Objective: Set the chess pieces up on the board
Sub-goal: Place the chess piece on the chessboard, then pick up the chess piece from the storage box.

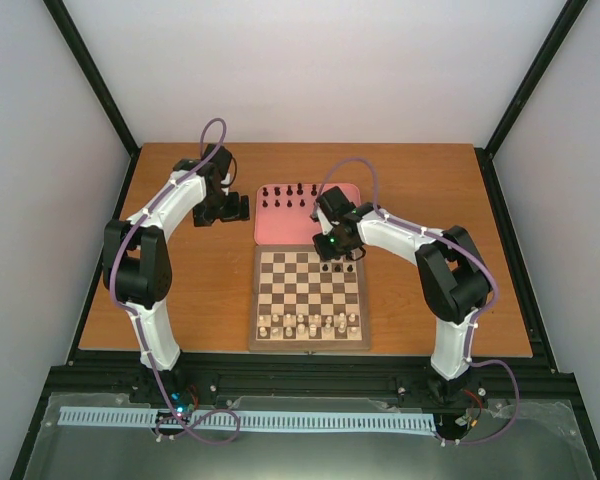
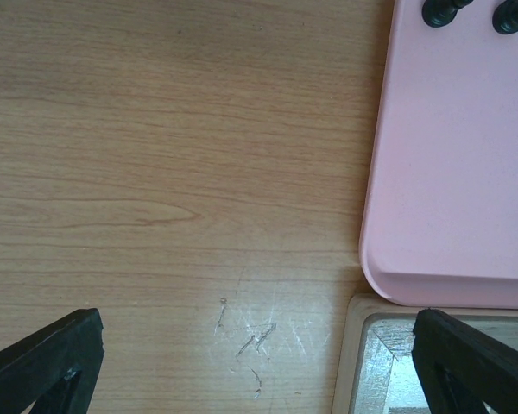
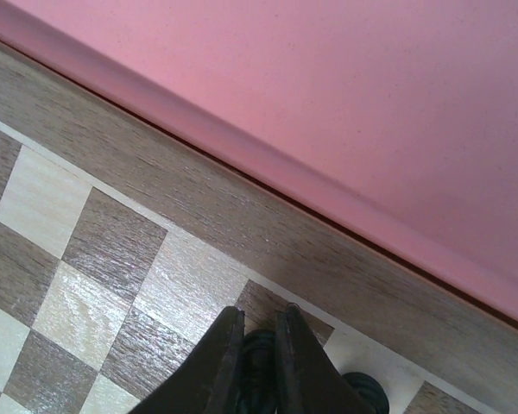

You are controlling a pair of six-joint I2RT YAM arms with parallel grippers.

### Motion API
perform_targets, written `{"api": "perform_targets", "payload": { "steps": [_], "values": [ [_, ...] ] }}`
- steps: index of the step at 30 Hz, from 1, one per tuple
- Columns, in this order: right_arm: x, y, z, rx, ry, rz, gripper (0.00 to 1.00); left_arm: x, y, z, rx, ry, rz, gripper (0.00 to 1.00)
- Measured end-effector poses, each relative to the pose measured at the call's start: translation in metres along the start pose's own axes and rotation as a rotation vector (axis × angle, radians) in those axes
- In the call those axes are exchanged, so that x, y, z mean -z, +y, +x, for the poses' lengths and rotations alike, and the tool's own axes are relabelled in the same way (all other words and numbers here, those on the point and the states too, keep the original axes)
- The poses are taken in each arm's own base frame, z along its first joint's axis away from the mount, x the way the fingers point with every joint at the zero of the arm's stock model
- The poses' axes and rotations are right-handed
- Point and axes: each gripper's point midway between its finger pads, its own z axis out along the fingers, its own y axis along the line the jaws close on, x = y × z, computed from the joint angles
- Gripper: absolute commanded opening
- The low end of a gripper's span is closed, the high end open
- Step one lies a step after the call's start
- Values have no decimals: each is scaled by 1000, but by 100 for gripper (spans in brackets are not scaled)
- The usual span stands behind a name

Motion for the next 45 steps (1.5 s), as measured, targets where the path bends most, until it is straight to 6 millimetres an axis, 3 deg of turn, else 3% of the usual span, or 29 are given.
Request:
{"api": "perform_targets", "payload": {
  "steps": [7, 10, 25, 28, 35, 39, 42, 45],
  "values": [
    [-1, -1, 0, -2, 2, 4, 16, -1, 0, 1, 0, 3, -1, 100],
    [-1, -1, 0, -1, 3, 2, 23, -1, 0, 1, 0, 3, -1, 100],
    [1, 3, 0, 8, 7, -14, 30, 0, 0, 1, 0, 3, -1, 100],
    [10, 3, -7, 11, -9, -6, 42, 0, 0, 1, 0, 3, -1, 100],
    [65, 9, -59, 31, -172, 22, 55, 0, 0, 1, 0, 2, 0, 100],
    [91, 8, -92, 27, -263, 37, 57, 0, 0, 1, 0, 1, 0, 100],
    [101, -3, -128, -10, -329, 46, 57, 2, 0, 0, 0, -4, 3, 100],
    [96, -28, -165, -65, -376, 76, 56, 3, 0, 0, 0, -5, 4, 100]
  ]
}}
